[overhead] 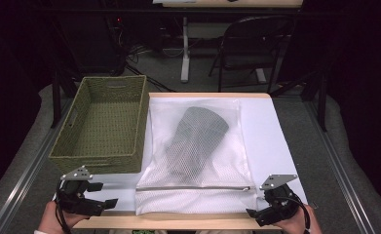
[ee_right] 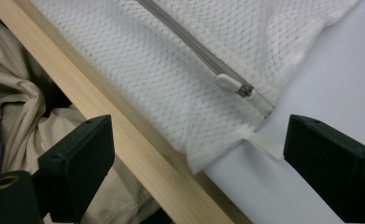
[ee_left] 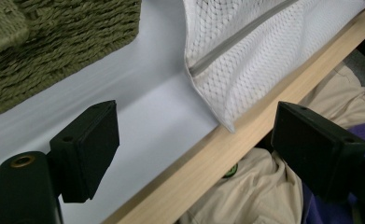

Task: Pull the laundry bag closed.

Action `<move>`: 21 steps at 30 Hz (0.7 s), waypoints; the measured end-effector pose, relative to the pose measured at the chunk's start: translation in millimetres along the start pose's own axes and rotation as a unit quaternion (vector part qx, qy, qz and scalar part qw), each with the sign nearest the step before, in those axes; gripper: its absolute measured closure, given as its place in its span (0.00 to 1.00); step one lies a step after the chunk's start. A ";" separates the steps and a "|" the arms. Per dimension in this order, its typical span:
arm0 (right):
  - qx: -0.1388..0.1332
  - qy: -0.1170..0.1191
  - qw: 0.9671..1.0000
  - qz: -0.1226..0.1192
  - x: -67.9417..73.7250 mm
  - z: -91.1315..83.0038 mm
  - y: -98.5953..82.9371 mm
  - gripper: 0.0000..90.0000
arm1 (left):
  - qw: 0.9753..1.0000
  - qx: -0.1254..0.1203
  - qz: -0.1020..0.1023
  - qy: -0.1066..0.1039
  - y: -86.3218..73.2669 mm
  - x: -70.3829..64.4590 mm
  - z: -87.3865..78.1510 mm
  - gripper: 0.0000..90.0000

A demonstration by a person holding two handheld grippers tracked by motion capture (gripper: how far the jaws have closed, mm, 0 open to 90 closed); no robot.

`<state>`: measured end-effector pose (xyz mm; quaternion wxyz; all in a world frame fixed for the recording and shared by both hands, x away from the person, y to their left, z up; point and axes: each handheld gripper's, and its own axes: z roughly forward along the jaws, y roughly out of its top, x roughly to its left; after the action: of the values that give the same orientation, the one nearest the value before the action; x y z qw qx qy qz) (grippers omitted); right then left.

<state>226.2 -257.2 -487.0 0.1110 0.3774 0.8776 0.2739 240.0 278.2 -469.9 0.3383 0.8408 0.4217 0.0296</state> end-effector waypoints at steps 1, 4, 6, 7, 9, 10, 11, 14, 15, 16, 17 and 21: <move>-0.003 -0.003 1.000 0.001 1.5 -3.1 -0.8 0.09 | 1.000 -0.002 0.003 0.004 -2.2 -2.5 -3.2 0.17; -0.008 -0.017 1.000 0.002 7.5 -14.0 -4.5 0.08 | 1.000 -0.005 0.009 0.014 -6.0 -8.2 -10.0 0.17; -0.010 -0.024 1.000 0.003 11.2 -19.5 -7.3 0.07 | 1.000 -0.007 0.013 0.021 -8.6 -11.3 -14.0 0.17; -0.010 -0.027 1.000 0.005 12.7 -21.7 -8.8 0.07 | 1.000 -0.010 0.013 0.023 -10.1 -13.0 -15.5 0.17; -0.014 -0.033 0.999 0.008 15.0 -25.9 -12.2 0.07 | 0.999 -0.015 0.014 0.030 -13.6 -15.4 -17.9 0.17; -0.017 -0.035 0.999 0.008 15.6 -27.5 -14.0 0.07 | 0.999 -0.021 0.015 0.033 -15.7 -15.8 -18.3 0.17; -0.018 -0.037 0.999 0.012 16.2 -28.6 -15.9 0.07 | 0.999 -0.024 0.014 0.033 -17.7 -15.5 -18.7 0.17; -0.023 -0.045 0.999 0.020 15.9 -30.2 -21.0 0.07 | 0.999 -0.037 0.003 0.034 -24.1 -11.5 -17.6 0.17; -0.027 -0.045 0.998 0.022 15.3 -30.2 -22.5 0.07 | 0.999 -0.037 0.001 0.035 -25.3 -10.2 -17.2 0.17; -0.028 -0.046 0.998 0.023 15.1 -30.3 -23.0 0.06 | 0.999 -0.039 -0.005 0.033 -26.8 -8.8 -16.4 0.16; -0.029 -0.051 0.998 0.023 14.5 -30.4 -23.5 0.06 | 0.999 -0.041 -0.009 0.032 -28.1 -7.1 -15.3 0.16; -0.029 -0.053 0.998 0.023 13.3 -27.5 -24.2 0.06 | 0.998 -0.044 -0.019 0.032 -30.7 -3.4 -12.5 0.16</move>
<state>191.5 -272.2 -477.8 0.1618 0.4082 0.8534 0.2809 212.5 295.4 -477.7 0.3620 0.8157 0.4460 0.0683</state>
